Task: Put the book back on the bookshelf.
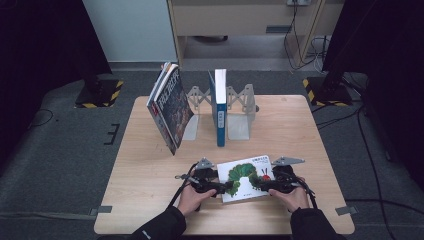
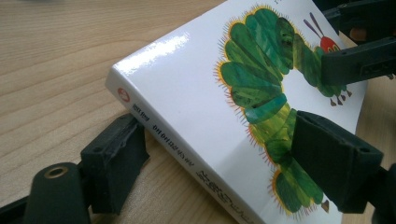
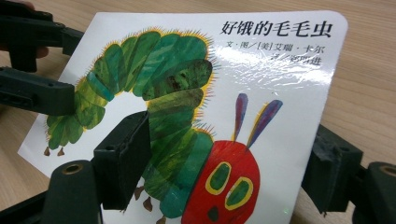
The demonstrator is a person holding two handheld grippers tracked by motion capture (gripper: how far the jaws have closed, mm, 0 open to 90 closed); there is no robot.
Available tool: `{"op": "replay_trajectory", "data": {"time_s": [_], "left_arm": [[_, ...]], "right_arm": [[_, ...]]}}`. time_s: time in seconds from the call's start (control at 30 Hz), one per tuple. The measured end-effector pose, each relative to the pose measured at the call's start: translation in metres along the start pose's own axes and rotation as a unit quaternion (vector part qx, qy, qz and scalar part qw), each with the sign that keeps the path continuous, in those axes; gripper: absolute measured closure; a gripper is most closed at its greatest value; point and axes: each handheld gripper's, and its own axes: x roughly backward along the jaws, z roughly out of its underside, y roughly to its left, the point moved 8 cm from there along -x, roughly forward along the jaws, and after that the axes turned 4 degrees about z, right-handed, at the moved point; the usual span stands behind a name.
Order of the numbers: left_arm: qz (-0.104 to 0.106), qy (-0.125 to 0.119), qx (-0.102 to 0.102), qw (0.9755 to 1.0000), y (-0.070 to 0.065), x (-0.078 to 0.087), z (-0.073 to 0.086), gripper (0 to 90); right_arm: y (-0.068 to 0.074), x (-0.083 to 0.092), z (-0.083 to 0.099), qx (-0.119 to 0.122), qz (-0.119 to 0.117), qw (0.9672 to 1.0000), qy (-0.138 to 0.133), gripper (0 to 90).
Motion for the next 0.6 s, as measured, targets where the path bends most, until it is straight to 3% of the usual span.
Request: {"op": "replay_trajectory", "data": {"time_s": [0.3,0.6], "left_arm": [[0.011,-0.007,0.012,0.9999,0.0004,0.0007,-0.0003,14.4],[0.017,-0.003,0.018,0.9997,-0.0008,0.0021,0.0005,16.1]], "right_arm": [[0.0071,-0.0011,-0.0011,0.005,-0.023,0.9997,-0.003,25.7],[0.0084,-0.0031,-0.0012,0.006,-0.027,0.9996,-0.003,25.5]]}}
